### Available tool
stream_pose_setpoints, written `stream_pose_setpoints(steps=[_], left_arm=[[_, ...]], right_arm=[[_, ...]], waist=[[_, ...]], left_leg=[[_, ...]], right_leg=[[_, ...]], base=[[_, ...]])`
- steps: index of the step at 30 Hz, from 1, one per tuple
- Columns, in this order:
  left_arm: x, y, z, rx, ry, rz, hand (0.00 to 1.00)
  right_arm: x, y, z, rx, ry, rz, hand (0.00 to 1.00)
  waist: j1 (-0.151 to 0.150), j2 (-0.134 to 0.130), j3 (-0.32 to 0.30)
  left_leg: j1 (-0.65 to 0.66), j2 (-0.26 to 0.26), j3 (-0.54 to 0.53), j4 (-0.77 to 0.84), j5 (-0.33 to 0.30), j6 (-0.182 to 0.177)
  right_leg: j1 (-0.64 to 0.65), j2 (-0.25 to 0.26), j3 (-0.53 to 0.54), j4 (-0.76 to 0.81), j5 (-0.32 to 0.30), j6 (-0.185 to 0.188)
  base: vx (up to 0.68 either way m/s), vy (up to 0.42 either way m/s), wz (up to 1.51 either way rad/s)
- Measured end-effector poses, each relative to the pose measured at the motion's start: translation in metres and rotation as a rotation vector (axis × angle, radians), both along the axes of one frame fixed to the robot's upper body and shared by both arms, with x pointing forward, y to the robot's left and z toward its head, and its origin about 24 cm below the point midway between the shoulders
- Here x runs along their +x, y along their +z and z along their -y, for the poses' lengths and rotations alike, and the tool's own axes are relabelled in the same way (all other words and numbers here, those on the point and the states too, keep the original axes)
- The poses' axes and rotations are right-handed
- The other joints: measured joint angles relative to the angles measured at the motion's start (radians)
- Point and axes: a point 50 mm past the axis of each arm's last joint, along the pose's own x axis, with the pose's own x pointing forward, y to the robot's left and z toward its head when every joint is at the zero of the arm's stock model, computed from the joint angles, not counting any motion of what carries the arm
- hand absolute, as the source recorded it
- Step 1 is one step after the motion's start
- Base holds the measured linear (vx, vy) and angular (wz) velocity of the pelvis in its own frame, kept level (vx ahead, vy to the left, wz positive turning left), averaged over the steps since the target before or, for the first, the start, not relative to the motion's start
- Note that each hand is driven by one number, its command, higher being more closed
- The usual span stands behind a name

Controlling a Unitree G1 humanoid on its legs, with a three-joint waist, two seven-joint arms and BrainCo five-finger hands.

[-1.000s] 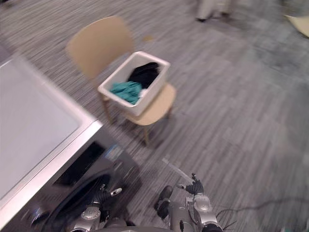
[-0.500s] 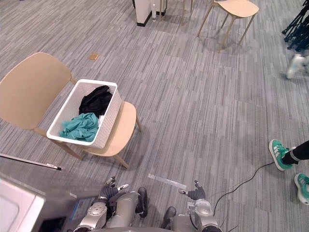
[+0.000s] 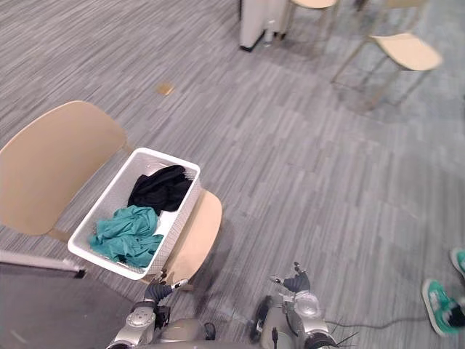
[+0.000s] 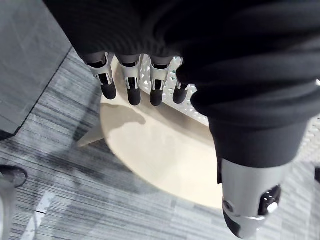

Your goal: Pick up the laundry basket with both hands and put the clothes into the washing machine.

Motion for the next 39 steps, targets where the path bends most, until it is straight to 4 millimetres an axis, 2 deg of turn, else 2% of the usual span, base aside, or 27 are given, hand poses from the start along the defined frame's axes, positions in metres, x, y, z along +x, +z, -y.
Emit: stream_pose_setpoints(steps=[1, 2, 3, 4, 5, 6, 7, 9, 10, 11, 13, 15, 18, 20, 22, 23, 25, 26, 27, 28, 30, 31, 32, 33, 35, 36, 39], left_arm=[[0.002, 0.001, -0.001, 0.003, 0.001, 0.006, 0.0], [0.004, 0.001, 0.002, -0.009, 0.015, 0.011, 0.0], [0.003, 0.001, 0.009, -0.04, 0.053, 0.013, 0.0], [0.002, 0.0, 0.012, -0.048, 0.055, 0.012, 0.0], [-0.001, -0.001, 0.017, -0.063, 0.056, 0.001, 0.0], [-0.003, -0.002, 0.02, -0.077, 0.061, -0.004, 0.0], [-0.003, -0.002, 0.02, -0.078, 0.061, -0.005, 0.0], [-0.003, -0.002, 0.017, -0.058, 0.034, -0.004, 0.0], [-0.005, -0.003, 0.017, -0.051, 0.021, -0.008, 0.0], [-0.008, -0.004, 0.016, -0.039, 0.001, -0.015, 0.0], [-0.013, -0.005, 0.007, -0.012, -0.003, -0.028, 0.0], [-0.019, -0.007, -0.007, 0.022, 0.002, -0.046, 0.0], [-0.025, -0.01, -0.011, 0.031, 0.009, -0.066, 0.0], [-0.028, -0.011, -0.015, 0.036, 0.014, -0.081, 0.0], [-0.03, -0.012, -0.017, 0.043, 0.013, -0.091, 0.0], [-0.032, -0.012, -0.021, 0.051, 0.016, -0.095, 0.0], [-0.034, -0.012, -0.026, 0.065, 0.02, -0.1, 0.0], [-0.038, -0.013, -0.029, 0.071, 0.026, -0.109, 0.0], [-0.04, -0.014, -0.03, 0.074, 0.028, -0.114, 0.0], [-0.042, -0.014, -0.033, 0.077, 0.033, -0.118, 0.0], [-0.043, -0.016, -0.023, 0.053, 0.029, -0.12, 0.0], [-0.048, -0.018, -0.018, 0.039, 0.034, -0.129, 0.0], [-0.05, -0.019, -0.014, 0.026, 0.035, -0.135, 0.0], [-0.05, -0.019, -0.011, 0.019, 0.035, -0.13, 0.0], [-0.047, -0.018, -0.01, 0.017, 0.032, -0.117, 0.0], [-0.045, -0.018, -0.009, 0.016, 0.029, -0.112, 0.0], [-0.046, -0.018, -0.01, 0.022, 0.021, -0.116, 0.0]], right_arm=[[-0.006, -0.002, 0.001, 0.0, -0.01, -0.013, 0.0], [-0.016, -0.007, 0.002, 0.006, -0.023, -0.044, 0.0], [-0.01, -0.003, 0.008, 0.006, -0.053, -0.018, 0.0], [-0.011, -0.002, 0.01, 0.01, -0.071, -0.011, 0.0], [-0.008, 0.001, 0.013, 0.014, -0.091, 0.011, 0.0], [-0.004, 0.004, 0.014, 0.017, -0.108, 0.039, 0.0], [-0.002, 0.006, 0.015, 0.016, -0.111, 0.051, 0.0], [0.001, 0.008, 0.016, 0.018, -0.121, 0.069, 0.0], [0.001, 0.008, 0.017, 0.02, -0.126, 0.071, 0.0], [0.0, 0.009, 0.019, 0.026, -0.14, 0.074, 0.0], [0.0, 0.006, 0.01, 0.058, -0.145, 0.07, 0.0], [-0.001, 0.004, 0.001, 0.086, -0.149, 0.068, 0.0], [-0.007, 0.002, 0.006, 0.085, -0.186, 0.053, 0.0], [-0.006, 0.003, 0.012, 0.07, -0.194, 0.054, 0.0], [-0.008, 0.003, 0.015, 0.056, -0.2, 0.054, 0.0], [-0.006, 0.009, 0.014, 0.039, -0.19, 0.088, 0.0], [0.003, 0.021, 0.015, 0.007, -0.159, 0.156, 0.0], [0.01, 0.032, 0.018, -0.032, -0.142, 0.215, 0.0], [0.014, 0.037, 0.018, -0.047, -0.131, 0.241, 0.0], [0.018, 0.043, 0.017, -0.068, -0.112, 0.27, 0.0], [0.021, 0.059, 0.02, -0.154, -0.053, 0.328, 0.0], [0.021, 0.066, 0.019, -0.178, -0.026, 0.356, 0.0], [0.021, 0.075, 0.012, -0.21, 0.03, 0.397, 0.0], [0.019, 0.083, 0.006, -0.24, 0.076, 0.428, 0.0], [0.015, 0.088, 0.002, -0.266, 0.111, 0.45, 0.0], [0.014, 0.093, -0.004, -0.292, 0.166, 0.471, 0.0], [0.019, 0.102, -0.014, -0.319, 0.259, 0.519, 0.0]], waist=[[0.0, -0.011, -0.002], [0.012, -0.016, 0.002], [0.011, 0.018, -0.011], [0.012, 0.019, -0.012], [0.009, 0.017, -0.012], [0.011, 0.008, -0.011], [0.01, 0.0, -0.009], [0.011, -0.041, -0.01], [0.011, -0.041, -0.014], [0.011, -0.025, -0.026], [0.016, -0.064, -0.044], [0.016, -0.085, -0.058], [0.013, -0.086, -0.062], [0.011, -0.082, -0.064], [0.007, -0.089, -0.064], [-0.012, -0.087, -0.064], [-0.021, -0.09, -0.066], [-0.027, -0.091, -0.066], [-0.034, -0.095, -0.069], [-0.041, -0.121, -0.084], [-0.04, -0.069, -0.099], [-0.04, -0.058, -0.105], [-0.042, -0.034, -0.118], [-0.044, -0.035, -0.119], [-0.045, -0.037, -0.121], [-0.045, -0.048, -0.124], [-0.041, -0.056, -0.127]], left_leg=[[0.002, -0.011, -0.029, 0.019, -0.015, -0.024], [0.007, -0.015, -0.076, 0.067, -0.055, -0.082], [-0.042, 0.025, -0.107, 0.118, -0.026, -0.136], [-0.043, 0.028, -0.111, 0.123, -0.01, -0.157], [-0.05, 0.049, -0.103, 0.132, 0.013, -0.195], [-0.069, 0.067, -0.067, 0.151, 0.025, -0.226], [-0.085, 0.078, -0.039, 0.155, 0.019, -0.219], [-0.158, 0.097, 0.229, 0.066, 0.012, -0.171], [-0.159, 0.103, 0.289, 0.039, 0.04, -0.15], [-0.175, 0.121, 0.423, 0.019, 0.117, -0.087], [-0.198, 0.12, 0.528, 0.02, 0.115, -0.06], [-0.201, 0.095, 0.544, 0.019, 0.12, -0.052], [-0.189, 0.053, 0.511, 0.016, 0.122, -0.041], [-0.168, 0.043, 0.493, 0.004, 0.112, -0.025], [-0.13, 0.028, 0.456, -0.019, 0.104, -0.005], [-0.119, 0.028, 0.419, -0.024, 0.101, 0.0], [-0.108, 0.03, 0.397, -0.041, 0.102, 0.0], [-0.104, 0.03, 0.378, -0.044, 0.104, -0.004], [-0.106, 0.028, 0.372, -0.044, 0.107, -0.011], [-0.111, 0.013, 0.359, -0.045, 0.11, -0.021], [-0.115, 0.044, 0.334, -0.081, 0.134, -0.063], [-0.114, 0.062, 0.331, -0.1, 0.137, -0.07], [-0.104, 0.08, 0.327, -0.13, 0.148, -0.086], [-0.094, 0.094, 0.322, -0.161, 0.164, -0.103], [-0.082, 0.096, 0.308, -0.185, 0.182, -0.109], [-0.077, 0.103, 0.286, -0.2, 0.198, -0.118], [-0.08, 0.109, 0.257, -0.203, 0.213, -0.118]], right_leg=[[0.02, -0.01, 0.032, -0.084, 0.077, -0.006], [0.05, -0.04, 0.013, -0.105, 0.168, -0.01], [0.06, -0.035, -0.068, -0.061, 0.126, -0.041], [0.072, -0.043, -0.099, -0.045, 0.099, -0.05], [0.104, -0.048, -0.162, -0.026, 0.067, -0.072], [0.151, -0.059, -0.215, -0.026, 0.046, -0.077], [0.167, -0.069, -0.233, -0.028, 0.042, -0.08], [0.243, -0.123, -0.312, -0.056, 0.039, -0.078], [0.259, -0.128, -0.34, -0.064, 0.038, -0.075], [0.29, -0.127, -0.391, -0.073, 0.022, -0.05], [0.325, -0.152, -0.459, -0.119, 0.012, -0.026], [0.356, -0.165, -0.495, -0.154, 0.027, -0.013], [0.38, -0.21, -0.526, -0.113, 0.029, -0.01], [0.313, -0.274, -0.515, 0.108, 0.029, -0.011], [0.244, -0.319, -0.436, 0.301, 0.044, -0.043], [0.17, -0.279, -0.278, 0.395, -0.043, -0.049], [0.135, -0.212, -0.16, 0.366, -0.092, -0.029], [0.123, -0.161, -0.092, 0.269, -0.107, -0.016], [0.126, -0.143, -0.068, 0.195, -0.102, -0.009], [0.138, -0.13, -0.049, 0.08, -0.042, -0.017], [0.159, -0.098, -0.076, 0.009, -0.028, -0.031], [0.164, -0.079, -0.084, -0.016, -0.017, -0.039], [0.178, -0.059, -0.098, -0.046, -0.006, -0.049], [0.193, -0.043, -0.11, -0.065, 0.0, -0.055], [0.216, -0.032, -0.131, -0.085, 0.004, -0.061], [0.238, -0.024, -0.156, -0.112, 0.01, -0.067], [0.275, -0.018, -0.192, -0.165, 0.03, -0.073]], base=[[0.51, -0.496, 2.03], [0.43, -0.447, 1.7], [0.42, -0.436, 1.59], [0.36, -0.357, 1.48], [0.32, -0.308, 1.56], [0.28, -0.262, 1.62], [0.21, -0.148, 1.73], [0.15, -0.056, 1.82], [0.14, -0.005, 1.61], [0.11, 0.021, 1.06], [0.13, 0.085, 0.97], [0.11, 0.131, 0.54], [0.1, 0.14, 0.45], [0.06, 0.144, 0.42], [0.08, 0.05, 0.56], [0.11, -0.015, 0.73], [0.08, -0.067, 0.67], [0.05, -0.104, 0.5], [0.06, -0.168, 0.52], [0.07, -0.21, 0.45], [0.1, -0.231, 0.24], [0.08, -0.166, 0.0], [0.08, -0.172, 0.03], [0.05, -0.157, 0.11], [0.05, -0.127, 0.27], [0.06, -0.079, 0.4], [0.03, -0.046, 0.42]])
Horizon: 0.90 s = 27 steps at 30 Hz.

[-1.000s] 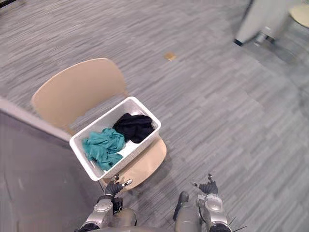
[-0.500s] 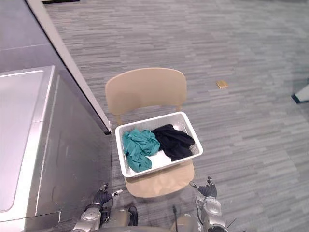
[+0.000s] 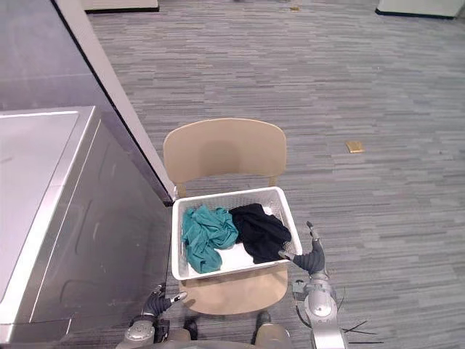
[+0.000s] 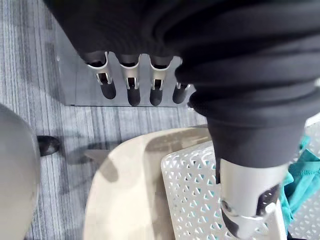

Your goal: Pick up the laundry basket with both hands and put the clothes into the washing machine.

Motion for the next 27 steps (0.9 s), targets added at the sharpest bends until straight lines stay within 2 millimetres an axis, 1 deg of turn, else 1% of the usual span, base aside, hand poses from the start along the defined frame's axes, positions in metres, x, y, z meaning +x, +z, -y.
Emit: stream_pose_setpoints(steps=[2, 3, 4, 5, 6, 7, 8, 9, 10, 11, 12, 13, 14, 15, 17, 18, 19, 20, 21, 22, 23, 24, 25, 26, 27], left_arm=[[-0.001, 0.0, -0.002, 0.005, -0.001, -0.001, 0.0], [0.0, 0.0, -0.002, 0.006, -0.002, 0.0, 0.0], [-0.001, 0.0, -0.003, 0.008, -0.003, -0.002, 0.0], [-0.002, 0.0, -0.005, 0.015, -0.008, -0.003, 0.0], [-0.001, 0.001, -0.006, 0.02, -0.014, 0.001, 0.0], [0.0, 0.001, -0.006, 0.021, -0.015, 0.007, 0.0], [0.002, 0.003, -0.006, 0.024, -0.023, 0.021, 0.0], [0.004, 0.004, -0.006, 0.024, -0.023, 0.034, 0.0], [0.008, 0.006, -0.007, 0.026, -0.024, 0.052, 0.0], [0.015, 0.01, -0.008, 0.029, -0.027, 0.088, 0.0], [0.018, 0.013, -0.008, 0.028, -0.026, 0.106, 0.0], [0.028, 0.017, -0.008, 0.028, -0.021, 0.142, 0.0], [0.033, 0.02, -0.008, 0.026, -0.02, 0.155, 0.0], [0.04, 0.023, -0.009, 0.028, -0.022, 0.179, 0.0], [0.051, 0.03, -0.012, 0.037, -0.009, 0.223, 0.0], [0.054, 0.032, -0.016, 0.046, 0.014, 0.237, 0.0], [0.054, 0.033, -0.017, 0.047, 0.022, 0.241, 0.0], [0.056, 0.035, -0.02, 0.053, 0.033, 0.254, 0.0], [0.058, 0.037, -0.022, 0.06, 0.041, 0.264, 0.0], [0.06, 0.038, -0.022, 0.058, 0.052, 0.271, 0.0], [0.064, 0.04, -0.021, 0.053, 0.058, 0.282, 0.0], [0.067, 0.041, -0.019, 0.05, 0.056, 0.29, 0.0], [0.076, 0.045, -0.014, 0.045, 0.043, 0.316, 0.0], [0.085, 0.05, -0.008, 0.035, 0.031, 0.342, 0.0], [0.09, 0.052, -0.004, 0.023, 0.033, 0.356, 0.0]], right_arm=[[0.011, 0.006, -0.016, -0.044, 0.132, 0.018, 0.0], [0.014, 0.008, -0.02, -0.054, 0.163, 0.026, 0.0], [0.023, 0.01, -0.028, -0.078, 0.231, 0.033, 0.0], [0.033, 0.01, -0.034, -0.108, 0.288, 0.03, 0.0], [0.041, 0.01, -0.036, -0.145, 0.329, 0.025, 0.0], [0.047, 0.009, -0.038, -0.17, 0.356, 0.018, 0.0], [0.061, 0.009, -0.038, -0.223, 0.403, 0.002, 0.0], [0.068, 0.011, -0.038, -0.251, 0.419, -0.001, 0.0], [0.076, 0.014, -0.039, -0.28, 0.435, 0.006, 0.0], [0.092, 0.025, -0.041, -0.332, 0.457, 0.033, 0.0], [0.101, 0.031, -0.042, -0.348, 0.46, 0.048, 0.0], [0.113, 0.038, -0.043, -0.379, 0.465, 0.058, 0.0], [0.12, 0.042, -0.042, -0.405, 0.471, 0.057, 0.0], [0.135, 0.049, -0.041, -0.463, 0.477, 0.045, 0.0], [0.152, 0.062, -0.04, -0.51, 0.455, 0.057, 0.0], [0.163, 0.073, -0.039, -0.545, 0.441, 0.075, 0.0], [0.17, 0.082, -0.039, -0.563, 0.431, 0.089, 0.0], [0.18, 0.098, -0.035, -0.591, 0.408, 0.112, 0.0], [0.19, 0.114, -0.027, -0.63, 0.369, 0.134, 0.0], [0.195, 0.124, -0.019, -0.656, 0.337, 0.14, 0.0], [0.201, 0.135, -0.007, -0.689, 0.284, 0.133, 0.0], [0.203, 0.14, 0.0, -0.707, 0.261, 0.128, 0.0], [0.207, 0.151, 0.015, -0.743, 0.21, 0.115, 0.0], [0.209, 0.158, 0.026, -0.764, 0.171, 0.104, 0.0], [0.209, 0.16, 0.03, -0.771, 0.15, 0.1, 0.0]], waist=[[0.003, -0.007, -0.004], [0.003, -0.009, -0.004], [0.008, -0.006, -0.004], [0.017, -0.006, -0.004], [0.032, -0.007, -0.003], [0.037, -0.007, -0.002], [0.052, -0.007, 0.004], [0.062, -0.007, 0.016], [0.068, -0.005, 0.032], [0.085, 0.003, 0.058], [0.092, 0.006, 0.077], [0.111, 0.009, 0.103], [0.116, 0.011, 0.119], [0.132, 0.02, 0.161], [0.159, 0.02, 0.201], [0.166, 0.024, 0.22], [0.166, 0.027, 0.236], [0.167, 0.031, 0.26], [0.169, 0.039, 0.291], [0.172, 0.044, 0.306], [0.186, 0.048, 0.31], [0.196, 0.051, 0.311], [0.203, 0.067, 0.32], [0.211, 0.082, 0.327], [0.219, 0.085, 0.329]], left_leg=[[-0.009, -0.014, -0.027, -0.014, 0.04, 0.0], [-0.015, -0.018, -0.035, -0.016, 0.049, 0.0], [-0.022, -0.021, -0.049, -0.022, 0.061, 0.002], [-0.028, -0.025, -0.065, -0.026, 0.068, 0.001], [-0.034, -0.027, -0.072, -0.027, 0.071, 0.0], [-0.047, -0.03, -0.084, -0.028, 0.076, 0.004], [-0.068, -0.036, -0.122, -0.03, 0.094, 0.003], [-0.079, -0.036, -0.135, -0.034, 0.103, 0.003], [-0.09, -0.036, -0.152, -0.041, 0.113, 0.004], [-0.125, -0.03, -0.177, -0.064, 0.128, 0.007], [-0.151, -0.029, -0.184, -0.069, 0.143, 0.009], [-0.177, -0.028, -0.194, -0.081, 0.153, 0.009], [-0.189, -0.028, -0.198, -0.089, 0.154, 0.013], [-0.212, -0.03, -0.205, -0.104, 0.166, 0.024], [-0.234, -0.031, -0.206, -0.126, 0.184, 0.017], [-0.257, -0.032, -0.209, -0.132, 0.204, 0.016], [-0.273, -0.033, -0.213, -0.133, 0.215, 0.016], [-0.296, -0.036, -0.221, -0.134, 0.235, 0.015], [-0.317, -0.038, -0.232, -0.135, 0.255, 0.012], [-0.333, -0.039, -0.234, -0.136, 0.266, 0.005], [-0.367, -0.04, -0.238, -0.141, 0.278, 0.001], [-0.382, -0.039, -0.244, -0.148, 0.285, 0.001], [-0.413, -0.039, -0.266, -0.167, 0.308, -0.001], [-0.433, -0.039, -0.284, -0.178, 0.323, -0.001], [-0.441, -0.038, -0.287, -0.185, 0.331, -0.003]], right_leg=[[0.029, -0.006, -0.03, -0.046, 0.026, 0.0], [0.032, -0.007, -0.041, -0.053, 0.028, 0.0], [0.038, -0.008, -0.059, -0.062, 0.039, -0.004], [0.044, -0.007, -0.073, -0.072, 0.047, -0.006], [0.043, -0.006, -0.081, -0.074, 0.048, -0.007], [0.042, -0.005, -0.093, -0.076, 0.048, -0.007], [0.04, -0.008, -0.127, -0.081, 0.056, -0.012], [0.039, -0.006, -0.141, -0.085, 0.061, -0.016], [0.036, -0.005, -0.157, -0.088, 0.065, -0.019], [0.004, -0.003, -0.183, -0.086, 0.071, -0.025], [-0.014, -0.002, -0.194, -0.085, 0.073, -0.023], [-0.042, -0.002, -0.202, -0.082, 0.076, -0.025], [-0.056, -0.002, -0.202, -0.078, 0.077, -0.025], [-0.082, -0.006, -0.204, -0.061, 0.081, -0.024], [-0.128, -0.022, -0.205, -0.027, 0.083, -0.027], [-0.161, -0.028, -0.205, -0.004, 0.084, -0.028], [-0.179, -0.031, -0.205, 0.005, 0.084, -0.028], [-0.208, -0.036, -0.206, 0.021, 0.087, -0.028], [-0.231, -0.041, -0.209, 0.035, 0.088, -0.029], [-0.248, -0.044, -0.211, 0.043, 0.091, -0.033], [-0.289, -0.047, -0.212, 0.056, 0.091, -0.033], [-0.309, -0.048, -0.212, 0.062, 0.091, -0.034], [-0.343, -0.051, -0.228, 0.073, 0.09, -0.038], [-0.366, -0.054, -0.237, 0.089, 0.086, -0.043], [-0.381, -0.057, -0.237, 0.099, 0.082, -0.046]], base=[[-0.03, -0.012, 0.48], [-0.06, -0.019, 0.48], [-0.07, -0.016, 0.47], [-0.11, -0.004, 0.42], [-0.11, 0.004, 0.35], [-0.17, -0.011, 0.58], [-0.16, -0.02, 0.67], [-0.17, -0.019, 0.73], [-0.22, -0.006, 0.63], [-0.24, -0.005, 0.62], [-0.32, -0.002, 0.52], [-0.22, -0.002, 0.27], [-0.26, 0.004, 0.37], [-0.22, 0.016, 0.32], [-0.21, 0.02, 0.19], [-0.13, 0.014, 0.05], [-0.12, 0.014, 0.03], [-0.1, 0.005, 0.07], [-0.1, 0.004, 0.09], [-0.08, -0.005, 0.09], [-0.06, -0.012, 0.03], [-0.05, -0.045, 0.13], [-0.03, -0.082, 0.24], [-0.02, -0.094, 0.28], [-0.02, -0.117, 0.21]])
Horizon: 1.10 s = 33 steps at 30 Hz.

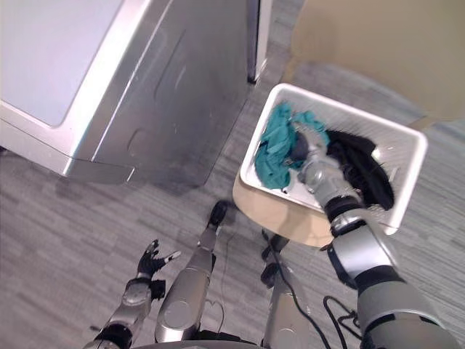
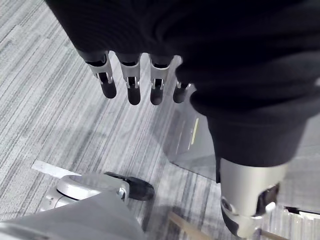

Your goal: Pick up the laundry basket with both hands and put the clothes into the washing machine.

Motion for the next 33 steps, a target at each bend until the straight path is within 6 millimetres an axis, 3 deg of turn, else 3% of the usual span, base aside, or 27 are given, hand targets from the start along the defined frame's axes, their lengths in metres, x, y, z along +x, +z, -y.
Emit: stream_pose_setpoints(steps=[3, 4, 11, 18, 24, 26, 29, 33], left_arm=[[0.016, 0.008, 0.015, -0.033, -0.019, 0.045, 0.0], [0.02, 0.01, 0.021, -0.045, -0.032, 0.053, 0.0], [0.028, 0.016, 0.042, -0.092, -0.033, 0.089, 0.0], [0.034, 0.023, 0.039, -0.088, -0.029, 0.12, 0.0], [0.03, 0.023, 0.024, -0.072, 0.015, 0.126, 0.0], [0.018, 0.014, 0.013, -0.049, 0.03, 0.079, 0.0], [-0.011, -0.004, -0.001, -0.023, 0.055, -0.023, 0.0], [-0.037, -0.018, -0.003, -0.035, 0.058, -0.099, 0.0]], right_arm=[[0.002, 0.009, 0.007, -0.027, -0.038, 0.021, 0.0], [0.003, 0.012, 0.007, -0.038, -0.044, 0.038, 1.0], [0.005, 0.029, -0.001, -0.005, -0.028, 0.132, 1.0], [0.0, 0.027, -0.027, 0.145, 0.069, 0.181, 1.0], [-0.034, 0.044, -0.045, 0.584, 0.186, 0.442, 1.0], [-0.053, 0.027, -0.051, 0.752, 0.206, 0.462, 1.0], [-0.082, -0.016, -0.066, 0.989, 0.208, 0.368, 1.0], [-0.108, -0.036, -0.09, 1.132, 0.288, 0.286, 1.0]], waist=[[0.022, 0.005, 0.003], [0.024, 0.006, 0.003], [0.01, 0.005, 0.003], [-0.005, -0.012, 0.014], [-0.062, -0.03, 0.009], [-0.076, -0.054, -0.015], [-0.11, -0.102, -0.089], [-0.114, -0.11, -0.184]], left_leg=[[-0.049, -0.005, -0.01, -0.007, 0.016, -0.006], [-0.056, -0.011, -0.014, -0.01, 0.017, -0.008], [-0.06, -0.026, -0.012, -0.017, 0.016, -0.008], [0.012, -0.007, 0.016, -0.018, 0.016, -0.009], [0.133, 0.014, 0.043, -0.038, -0.008, -0.003], [0.164, 0.014, 0.064, -0.038, -0.023, 0.004], [0.212, 0.02, 0.093, -0.038, -0.045, 0.01], [0.284, 0.019, 0.167, -0.038, -0.071, 0.016]], right_leg=[[-0.07, -0.016, 0.004, 0.057, -0.027, -0.006], [-0.094, -0.032, 0.005, 0.094, -0.048, -0.006], [-0.146, -0.071, 0.02, 0.202, -0.114, -0.005], [-0.071, -0.035, 0.05, 0.139, -0.087, -0.015], [0.058, 0.002, 0.073, 0.047, -0.064, 0.001], [0.09, 0.013, 0.091, 0.021, -0.056, 0.012], [0.136, 0.021, 0.113, -0.011, -0.049, 0.016], [0.196, 0.036, 0.176, -0.069, -0.017, 0.022]], base=[[0.0, -0.093, 0.09], [0.0, -0.092, 0.13], [-0.01, -0.088, 0.06], [0.01, -0.075, -0.16], [-0.04, -0.044, -0.16], [0.02, -0.006, -0.24], [0.09, -0.017, -0.18], [0.13, -0.003, -0.46]])
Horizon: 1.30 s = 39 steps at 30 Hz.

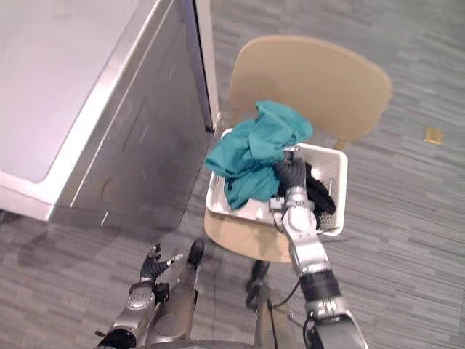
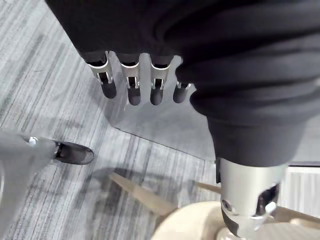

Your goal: Pick up the laundry basket with both hands and put the clothes into the washing machine.

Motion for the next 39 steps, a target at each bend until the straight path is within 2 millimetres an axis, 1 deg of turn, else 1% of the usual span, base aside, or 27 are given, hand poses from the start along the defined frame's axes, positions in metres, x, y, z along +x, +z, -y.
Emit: stream_pose_setpoints(steps=[2, 4, 5, 6, 7, 9, 10, 11, 13, 14, 15, 16, 17, 19, 20, 22, 23, 24, 25, 26, 27, 30, 31, 35, 37, 38, 39], left_arm=[[0.002, 0.001, 0.0, 0.001, -0.002, 0.008, 0.0], [0.006, 0.003, 0.0, 0.002, -0.005, 0.019, 0.0], [0.01, 0.006, -0.001, 0.007, -0.008, 0.031, 0.0], [0.012, 0.008, -0.003, 0.014, -0.01, 0.043, 0.0], [0.013, 0.012, -0.005, 0.02, -0.01, 0.065, 0.0], [0.01, 0.016, -0.01, 0.02, 0.021, 0.095, 0.0], [0.007, 0.019, -0.008, 0.011, 0.031, 0.121, 0.0], [0.003, 0.019, 0.001, -0.018, 0.037, 0.128, 0.0], [-0.003, 0.022, 0.011, -0.049, 0.039, 0.154, 0.0], [-0.006, 0.027, 0.02, -0.086, 0.03, 0.181, 0.0], [-0.007, 0.029, 0.022, -0.097, 0.025, 0.191, 0.0], [-0.005, 0.032, 0.027, -0.116, 0.008, 0.212, 0.0], [0.0, 0.038, 0.034, -0.137, -0.01, 0.24, 0.0], [0.007, 0.052, 0.036, -0.155, -0.027, 0.312, 0.0], [0.017, 0.073, 0.035, -0.154, -0.041, 0.423, 0.0], [0.027, 0.095, 0.033, -0.145, -0.058, 0.535, 0.0], [0.033, 0.107, 0.034, -0.142, -0.073, 0.601, 0.0], [0.041, 0.12, 0.038, -0.136, -0.114, 0.665, 0.0], [0.043, 0.122, 0.04, -0.131, -0.131, 0.678, 0.0], [0.049, 0.127, 0.045, -0.118, -0.179, 0.695, 0.0], [0.056, 0.135, 0.05, -0.085, -0.243, 0.727, 0.0], [0.067, 0.148, 0.059, -0.039, -0.323, 0.78, 0.0], [0.071, 0.154, 0.061, -0.018, -0.35, 0.804, 0.0], [0.083, 0.169, 0.071, 0.003, -0.431, 0.863, 0.0], [0.085, 0.172, 0.077, 0.022, -0.471, 0.874, 0.0], [0.085, 0.172, 0.078, 0.035, -0.478, 0.871, 1.0], [0.086, 0.171, 0.078, 0.043, -0.487, 0.868, 1.0]], right_arm=[[-0.004, 0.005, -0.007, 0.023, 0.034, 0.034, 1.0], [-0.005, 0.011, -0.01, 0.042, 0.049, 0.059, 1.0], [-0.008, 0.014, -0.011, 0.056, 0.048, 0.077, 1.0], [-0.012, 0.014, -0.01, 0.072, 0.04, 0.088, 1.0], [-0.014, 0.014, -0.013, 0.085, 0.044, 0.099, 1.0], [-0.015, 0.016, -0.024, 0.069, 0.09, 0.106, 1.0], [-0.016, 0.015, -0.032, 0.049, 0.126, 0.105, 1.0], [-0.017, 0.015, -0.035, 0.04, 0.14, 0.109, 1.0], [-0.016, 0.014, -0.033, 0.018, 0.141, 0.104, 1.0], [-0.014, 0.011, -0.028, -0.009, 0.13, 0.094, 1.0], [-0.012, 0.01, -0.027, -0.024, 0.127, 0.09, 1.0], [-0.006, 0.009, -0.025, -0.065, 0.119, 0.083, 1.0], [-0.001, 0.008, -0.021, -0.112, 0.106, 0.075, 1.0], [0.0, 0.005, -0.017, -0.125, 0.085, 0.059, 1.0], [0.001, 0.0, -0.015, -0.155, 0.083, 0.039, 1.0], [0.002, -0.004, -0.016, -0.174, 0.093, 0.02, 1.0], [0.002, -0.007, -0.018, -0.185, 0.105, 0.008, 1.0], [0.002, -0.008, -0.02, -0.196, 0.121, 0.001, 1.0], [0.002, -0.008, -0.022, -0.198, 0.127, 0.002, 1.0], [0.002, -0.008, -0.025, -0.197, 0.145, 0.002, 1.0], [0.002, -0.008, -0.027, -0.197, 0.155, 0.002, 1.0], [0.003, -0.002, -0.041, -0.211, 0.221, 0.023, 1.0], [0.005, 0.001, -0.051, -0.228, 0.271, 0.036, 1.0], [0.009, 0.002, -0.085, -0.226, 0.438, 0.017, 1.0], [0.007, 0.002, -0.093, -0.191, 0.492, 0.004, 1.0], [0.007, -0.001, -0.095, -0.168, 0.505, -0.012, 1.0], [0.006, -0.002, -0.096, -0.146, 0.517, -0.025, 1.0]], waist=[[-0.003, 0.002, -0.006], [-0.023, 0.002, -0.006], [-0.042, 0.004, -0.007], [-0.057, 0.001, -0.009], [-0.048, -0.021, -0.022], [-0.036, -0.028, -0.03], [-0.004, -0.012, -0.047], [0.011, 0.028, -0.053], [0.004, 0.074, -0.058], [0.005, 0.09, -0.058], [0.005, 0.093, -0.058], [0.007, 0.09, -0.057], [0.003, 0.08, -0.056], [-0.003, 0.073, -0.059], [-0.002, 0.08, -0.064], [-0.004, 0.084, -0.066], [-0.007, 0.088, -0.069], [-0.02, 0.106, -0.08], [-0.026, 0.114, -0.087], [-0.032, 0.11, -0.099], [-0.029, 0.09, -0.111], [-0.028, 0.075, -0.12], [-0.024, 0.073, -0.123], [-0.023, 0.07, -0.131], [-0.022, 0.071, -0.142], [-0.024, 0.07, -0.152], [-0.024, 0.07, -0.162]], left_leg=[[0.012, -0.009, 0.0, 0.007, -0.001, -0.001], [0.003, -0.012, -0.019, 0.039, -0.002, 0.0], [0.0, -0.013, -0.055, 0.055, -0.007, 0.007], [-0.003, -0.023, -0.086, 0.06, -0.007, 0.007], [-0.016, -0.039, -0.12, 0.082, -0.008, 0.004], [-0.043, -0.057, -0.155, 0.125, -0.017, -0.018], [-0.064, -0.047, -0.162, 0.134, -0.018, -0.024], [-0.087, -0.024, -0.17, 0.142, -0.019, -0.021], [-0.123, 0.004, -0.208, 0.153, -0.019, -0.02], [-0.127, 0.027, -0.214, 0.126, -0.043, 0.025], [-0.126, 0.039, -0.206, 0.106, -0.06, 0.047], [-0.124, 0.065, -0.151, 0.074, -0.121, 0.059], [-0.129, 0.042, -0.044, 0.102, -0.089, 0.01], [-0.118, -0.009, 0.025, 0.194, -0.079, -0.001], [-0.088, -0.029, 0.074, 0.286, -0.088, 0.004], [-0.043, -0.023, 0.113, 0.325, -0.153, 0.035], [-0.004, -0.01, 0.137, 0.309, -0.17, 0.034], [0.054, 0.002, 0.141, 0.2, -0.164, 0.022], [0.069, 0.005, 0.137, 0.164, -0.164, 0.022], [0.088, -0.001, 0.125, 0.1, -0.147, 0.015], [0.088, -0.017, 0.106, 0.075, -0.128, 0.027], [0.095, -0.044, 0.078, 0.057, -0.11, 0.04], [0.102, -0.055, 0.074, 0.055, -0.106, 0.043], [0.11, -0.069, 0.066, 0.055, -0.096, 0.046], [0.11, -0.067, 0.066, 0.055, -0.093, 0.043], [0.11, -0.067, 0.066, 0.052, -0.085, 0.031], [0.112, -0.065, 0.067, 0.048, -0.078, 0.021]], right_leg=[[0.001, -0.002, 0.015, 0.021, -0.004, 0.004], [0.003, -0.008, 0.049, 0.067, -0.022, 0.03], [-0.005, -0.016, 0.123, 0.204, -0.107, 0.039], [-0.003, -0.022, 0.154, 0.321, -0.172, 0.046], [0.009, -0.022, 0.216, 0.441, -0.234, 0.07], [0.04, -0.006, 0.273, 0.423, -0.302, 0.077], [0.068, 0.013, 0.268, 0.336, -0.35, 0.04], [0.072, 0.045, 0.247, 0.307, -0.355, 0.03], [0.05, 0.081, 0.206, 0.319, -0.34, 0.005], [0.038, 0.102, 0.178, 0.336, -0.333, -0.011], [0.036, 0.106, 0.167, 0.329, -0.324, -0.022], [0.041, 0.102, 0.145, 0.284, -0.283, -0.045], [0.049, 0.076, 0.121, 0.231, -0.239, -0.054], [0.048, 0.04, 0.109, 0.185, -0.196, -0.05], [0.05, 0.022, 0.1, 0.14, -0.161, -0.043], [0.055, 0.007, 0.076, 0.11, -0.131, -0.037], [0.069, 0.005, 0.059, 0.082, -0.114, -0.027], [0.1, 0.013, 0.025, 0.036, -0.089, -0.009], [0.11, 0.017, 0.011, 0.021, -0.083, -0.003], [0.125, 0.012, -0.014, -0.002, -0.068, 0.011], [0.141, 0.001, -0.033, -0.037, -0.046, 0.022], [0.181, -0.01, -0.059, -0.081, -0.027, 0.043], [0.195, -0.018, -0.063, -0.094, -0.017, 0.051], [0.229, -0.021, -0.062, -0.141, 0.009, 0.056], [0.236, -0.015, -0.062, -0.156, 0.018, 0.05], [0.239, -0.014, -0.062, -0.164, 0.022, 0.048], [0.244, -0.01, -0.061, -0.174, 0.026, 0.045]], base=[[0.03, 0.007, -0.18], [-0.02, -0.017, 0.43], [-0.03, -0.073, 1.12], [-0.05, -0.156, 1.5], [-0.07, -0.197, 1.2], [-0.18, -0.299, 0.74], [-0.28, -0.339, 0.31], [-0.25, -0.241, 0.07], [-0.27, -0.168, 0.38], [-0.28, -0.165, 0.51], [-0.24, -0.127, 0.44], [-0.19, -0.072, 0.48], [-0.15, -0.047, 0.51], [-0.1, -0.054, 0.46], [-0.11, -0.032, 0.37], [-0.1, 0.032, 0.44], [-0.08, 0.091, 0.69], [-0.05, 0.108, 0.62], [-0.05, 0.158, 0.72], [-0.04, 0.183, 0.63], [-0.04, 0.184, 0.6], [-0.01, 0.136, 0.44], [0.0, 0.105, 0.19], [0.0, 0.042, 0.09], [0.0, -0.001, 0.03], [0.0, 0.0, 0.0], [-0.01, -0.032, 0.01]])
